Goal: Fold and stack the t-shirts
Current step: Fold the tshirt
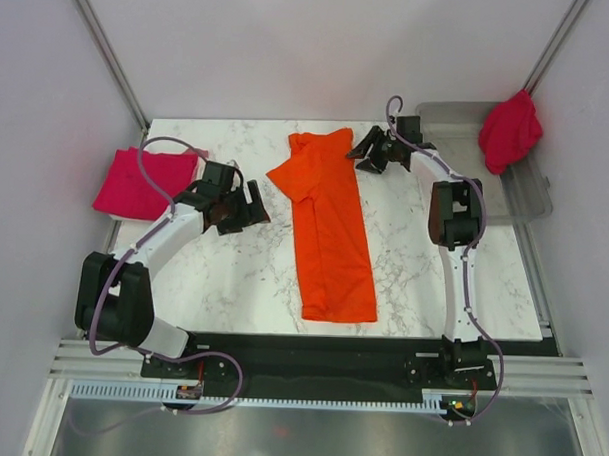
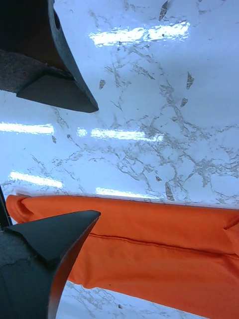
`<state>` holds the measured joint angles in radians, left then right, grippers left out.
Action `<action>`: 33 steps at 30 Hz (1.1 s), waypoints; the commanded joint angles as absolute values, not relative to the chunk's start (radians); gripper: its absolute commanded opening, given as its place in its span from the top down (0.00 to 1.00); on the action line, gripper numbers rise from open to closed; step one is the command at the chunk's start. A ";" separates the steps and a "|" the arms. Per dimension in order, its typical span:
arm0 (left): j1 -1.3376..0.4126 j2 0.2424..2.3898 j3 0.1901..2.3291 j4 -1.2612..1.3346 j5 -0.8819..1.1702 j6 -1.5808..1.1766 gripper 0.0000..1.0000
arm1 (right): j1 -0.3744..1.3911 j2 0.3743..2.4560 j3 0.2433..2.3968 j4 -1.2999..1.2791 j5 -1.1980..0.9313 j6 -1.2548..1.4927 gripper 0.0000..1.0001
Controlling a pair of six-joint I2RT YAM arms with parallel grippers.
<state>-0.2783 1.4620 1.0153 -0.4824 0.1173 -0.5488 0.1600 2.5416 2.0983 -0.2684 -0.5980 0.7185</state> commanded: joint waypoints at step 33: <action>-0.762 1.310 0.571 -0.133 0.252 -0.913 0.36 | 0.317 1.614 0.976 -0.278 -0.186 0.489 0.35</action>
